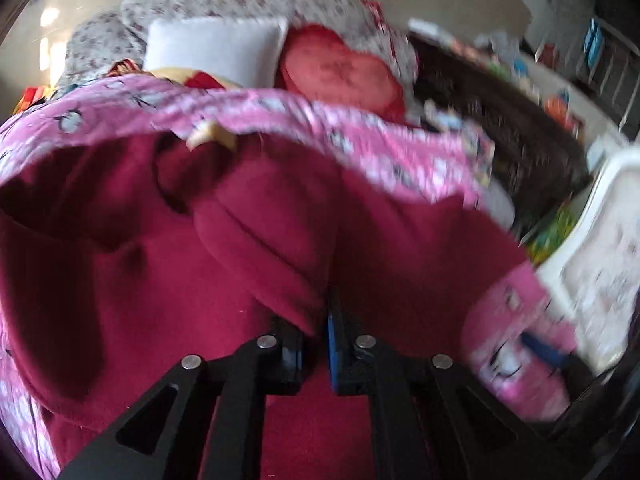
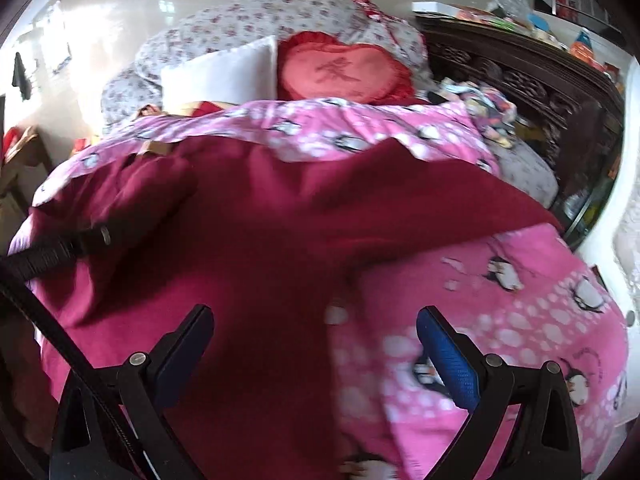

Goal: Fold small clothes

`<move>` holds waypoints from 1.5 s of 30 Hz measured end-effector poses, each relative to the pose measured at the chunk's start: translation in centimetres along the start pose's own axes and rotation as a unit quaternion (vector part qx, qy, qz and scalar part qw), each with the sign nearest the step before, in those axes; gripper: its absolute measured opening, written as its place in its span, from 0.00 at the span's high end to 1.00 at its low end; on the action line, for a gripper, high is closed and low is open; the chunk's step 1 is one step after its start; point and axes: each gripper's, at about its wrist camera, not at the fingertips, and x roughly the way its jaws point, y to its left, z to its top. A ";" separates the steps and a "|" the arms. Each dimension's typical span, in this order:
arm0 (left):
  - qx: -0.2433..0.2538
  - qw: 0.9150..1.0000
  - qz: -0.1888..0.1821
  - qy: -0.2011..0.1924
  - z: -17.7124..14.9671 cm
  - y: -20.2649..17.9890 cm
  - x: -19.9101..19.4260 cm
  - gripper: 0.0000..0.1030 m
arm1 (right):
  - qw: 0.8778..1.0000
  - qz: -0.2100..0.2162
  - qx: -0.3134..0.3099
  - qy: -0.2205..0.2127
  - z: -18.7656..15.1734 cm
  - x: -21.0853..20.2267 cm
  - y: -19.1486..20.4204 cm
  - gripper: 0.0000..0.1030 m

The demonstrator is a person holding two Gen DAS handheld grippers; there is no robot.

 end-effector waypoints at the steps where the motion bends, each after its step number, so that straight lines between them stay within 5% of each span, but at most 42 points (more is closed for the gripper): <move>1: 0.005 1.000 -0.006 0.004 -0.1 0.0 -0.4 0.79 | 1.000 -0.004 0.005 0.000 0.0 0.0 -0.6 0.00; 3: 0.012 1.000 -0.017 -0.008 -0.2 0.6 -3.1 0.57 | 1.000 -0.003 0.019 -0.002 0.1 -0.2 -1.4 0.00; 5: 0.022 0.999 -0.004 -0.041 -0.5 1.6 -6.3 0.19 | 1.000 0.011 0.029 0.001 0.4 -0.2 -1.4 0.00; 6: 0.027 0.997 0.009 -0.066 -0.7 2.4 -8.2 0.16 | 0.999 0.021 0.029 0.002 0.6 -0.1 -1.1 0.00; 8: 0.039 0.993 0.064 -0.093 -1.1 4.1 -10.4 0.15 | 0.999 0.043 0.016 0.000 1.3 0.3 0.1 0.00; 13: 0.016 0.978 0.190 -0.082 -1.6 10.4 -11.1 0.15 | 0.997 0.069 -0.015 -0.018 3.4 1.2 3.2 0.00; 17: -0.017 0.975 0.212 -0.060 -2.0 13.9 -9.8 0.15 | 0.996 0.085 -0.016 -0.035 5.3 0.6 6.6 0.00; 21: -0.016 0.963 0.264 -0.041 -2.2 15.0 -7.1 0.15 | 0.991 0.059 -0.121 -0.025 5.4 1.4 12.7 0.00; 24: -0.032 0.960 0.275 -0.035 -2.0 15.9 -6.4 0.15 | 0.984 -0.021 -0.173 -0.035 5.6 3.3 14.4 0.10; 29: -0.049 0.959 0.276 -0.039 -1.9 17.6 -6.5 0.15 | 0.997 -0.049 -0.044 -0.044 5.5 1.9 5.8 0.07; 34: -0.068 0.965 0.252 -0.036 -1.8 17.8 -6.0 0.15 | 0.997 0.076 0.002 0.005 5.7 3.6 3.3 0.05; 39: -0.067 0.965 0.247 -0.059 -1.3 18.1 -8.0 0.15 | 0.997 0.066 -0.029 -0.040 6.3 3.6 4.9 0.05; 42: -0.066 0.964 0.251 -0.055 -0.7 18.7 -8.2 0.15 | 0.988 0.099 -0.093 -0.071 7.2 3.0 7.6 0.01; 45: -0.068 0.967 0.240 -0.046 -0.6 19.1 -7.9 0.15 | 0.964 0.138 -0.222 -0.051 7.5 5.3 11.7 0.01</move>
